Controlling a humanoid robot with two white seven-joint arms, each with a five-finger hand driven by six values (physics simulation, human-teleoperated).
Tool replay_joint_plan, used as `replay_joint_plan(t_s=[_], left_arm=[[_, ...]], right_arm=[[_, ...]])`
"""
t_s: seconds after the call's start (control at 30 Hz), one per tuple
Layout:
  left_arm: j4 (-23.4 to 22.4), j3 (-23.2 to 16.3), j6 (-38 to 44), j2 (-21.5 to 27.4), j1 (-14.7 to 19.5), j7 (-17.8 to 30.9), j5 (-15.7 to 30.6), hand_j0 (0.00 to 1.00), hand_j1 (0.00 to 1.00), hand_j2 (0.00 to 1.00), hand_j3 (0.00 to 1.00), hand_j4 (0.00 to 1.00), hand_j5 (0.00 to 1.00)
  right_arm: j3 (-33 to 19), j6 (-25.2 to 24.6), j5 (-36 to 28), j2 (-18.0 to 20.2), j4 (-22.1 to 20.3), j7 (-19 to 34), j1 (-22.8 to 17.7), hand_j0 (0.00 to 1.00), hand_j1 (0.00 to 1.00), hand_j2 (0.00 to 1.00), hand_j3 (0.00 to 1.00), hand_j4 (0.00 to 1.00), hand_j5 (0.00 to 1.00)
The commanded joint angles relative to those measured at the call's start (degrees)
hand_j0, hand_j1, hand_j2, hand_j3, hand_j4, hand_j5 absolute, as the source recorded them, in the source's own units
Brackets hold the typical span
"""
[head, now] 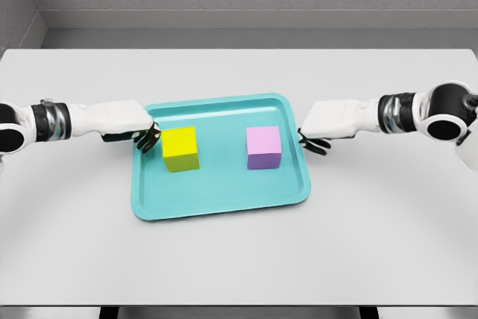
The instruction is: Push two cubes
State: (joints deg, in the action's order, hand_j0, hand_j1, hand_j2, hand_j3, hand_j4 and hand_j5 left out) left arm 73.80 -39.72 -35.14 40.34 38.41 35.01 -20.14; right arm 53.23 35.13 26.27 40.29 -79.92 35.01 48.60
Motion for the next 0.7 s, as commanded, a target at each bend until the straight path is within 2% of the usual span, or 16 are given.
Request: replay_joint_plan(t_s=[0.0, 0.3, 0.37, 0.47, 0.67], left_arm=[[-0.8, 0.1, 0.1, -0.1, 0.0, 0.0, -0.2, 0.11, 0.11, 0.11, 0.11, 0.11, 0.11], [-0.8, 0.0, 0.1, -1.1, -0.1, 0.0, -1.8, 0.11, 0.11, 0.11, 0.11, 0.11, 0.11], [-0.8, -1.1, 0.1, -1.5, -0.1, 0.0, -1.9, 0.11, 0.11, 0.11, 0.11, 0.11, 0.11], [-0.8, -1.1, 0.1, -3.2, -0.1, 0.0, -3.5, 0.11, 0.11, 0.11, 0.11, 0.11, 0.11], [-0.8, -1.1, 0.1, -3.3, -0.1, 0.0, -3.5, 0.11, 0.11, 0.11, 0.11, 0.11, 0.11]], right_arm=[[0.8, -0.1, 0.3, -1.7, 1.6, 0.0, 0.0, 0.02, 0.02, 0.02, 0.02, 0.02, 0.02], [2.8, -0.1, 0.4, -3.8, 4.4, 0.0, 1.2, 0.03, 0.03, 0.03, 0.03, 0.03, 0.03], [2.8, -0.1, 0.4, -4.0, 4.9, 0.0, 1.2, 0.03, 0.03, 0.03, 0.03, 0.03, 0.03], [2.9, -0.1, 1.4, -4.2, 4.9, 0.0, 1.2, 0.03, 0.03, 0.03, 0.03, 0.03, 0.03], [4.2, -0.1, 1.5, -5.7, 4.9, 0.0, 1.8, 0.03, 0.03, 0.03, 0.03, 0.03, 0.03]])
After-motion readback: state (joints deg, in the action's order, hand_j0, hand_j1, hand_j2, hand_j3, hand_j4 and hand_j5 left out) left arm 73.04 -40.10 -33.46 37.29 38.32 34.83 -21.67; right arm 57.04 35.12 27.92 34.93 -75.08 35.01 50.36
